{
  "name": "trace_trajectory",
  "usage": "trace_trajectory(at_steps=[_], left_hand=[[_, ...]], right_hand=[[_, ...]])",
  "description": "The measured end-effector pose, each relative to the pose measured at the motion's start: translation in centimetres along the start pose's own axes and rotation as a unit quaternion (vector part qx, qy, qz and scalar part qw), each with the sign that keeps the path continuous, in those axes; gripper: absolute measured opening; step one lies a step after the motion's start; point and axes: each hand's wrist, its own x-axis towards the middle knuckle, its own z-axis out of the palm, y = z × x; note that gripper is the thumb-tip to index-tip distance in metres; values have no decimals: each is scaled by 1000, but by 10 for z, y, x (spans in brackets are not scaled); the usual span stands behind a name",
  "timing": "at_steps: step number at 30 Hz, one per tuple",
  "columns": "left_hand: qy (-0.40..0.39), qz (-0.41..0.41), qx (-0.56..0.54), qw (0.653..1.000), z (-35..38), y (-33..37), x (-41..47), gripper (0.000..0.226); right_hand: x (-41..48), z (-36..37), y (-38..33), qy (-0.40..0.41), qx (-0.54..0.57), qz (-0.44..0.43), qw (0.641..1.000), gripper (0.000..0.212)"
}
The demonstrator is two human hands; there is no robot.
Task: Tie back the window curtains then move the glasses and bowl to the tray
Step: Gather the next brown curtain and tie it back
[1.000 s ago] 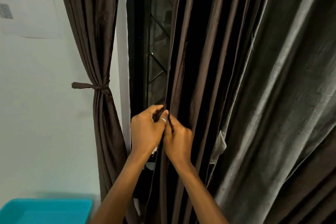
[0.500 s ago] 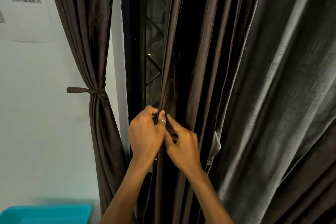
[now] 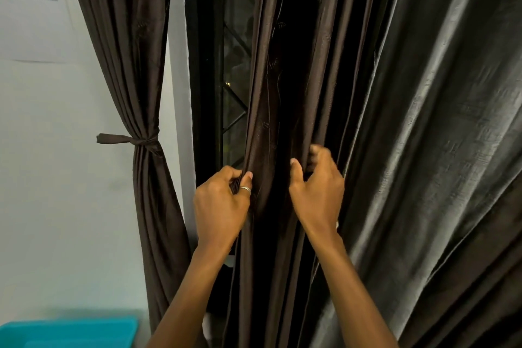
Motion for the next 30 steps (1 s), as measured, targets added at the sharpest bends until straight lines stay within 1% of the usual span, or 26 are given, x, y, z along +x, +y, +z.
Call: trace_trajectory(at_steps=[2,3,5,8,11,13,16,18,21,24,27,28,30], left_hand=[[-1,-1,-13,1000,-2,-2,-1,16],[0,1,-22,1000,-4,-2,0,16],[4,4,-28,1000,-5,-4,0,18],[-11,-1,-46,999,-3,-5,-1,17],[-30,-5,-74,997,1,-4,-4,13],[-34,-9,-94,995,3,-4,-5,11],[-46,-42,-145,987,5,-8,-6,12],[-64,-68,-164,982,4,-8,-6,15],[-83,-73,-175,978,3,-4,-8,19],[-81,-70,-135,985,5,6,-6,30],[-54,-60,-13,997,11,12,-1,37],[-48,-60,12,997,13,12,0,36],[-43,-61,19,997,16,11,1,27]], right_hand=[[-15,-3,9,6,33,8,999,18],[-23,-4,12,14,45,11,999,16],[-37,1,13,5,55,18,998,19],[-51,16,6,-42,60,8,997,23],[-60,27,-1,-77,96,-2,992,24],[-63,33,-2,-80,121,-1,989,25],[-62,38,-2,-85,149,17,985,25],[-63,40,-1,-86,149,15,985,25],[-66,42,1,-87,132,2,987,22],[-69,43,6,-95,115,-16,989,14],[-70,45,10,-96,107,-15,990,14],[-71,45,11,-97,109,-14,989,14],[-71,43,11,-100,119,-18,988,12]])
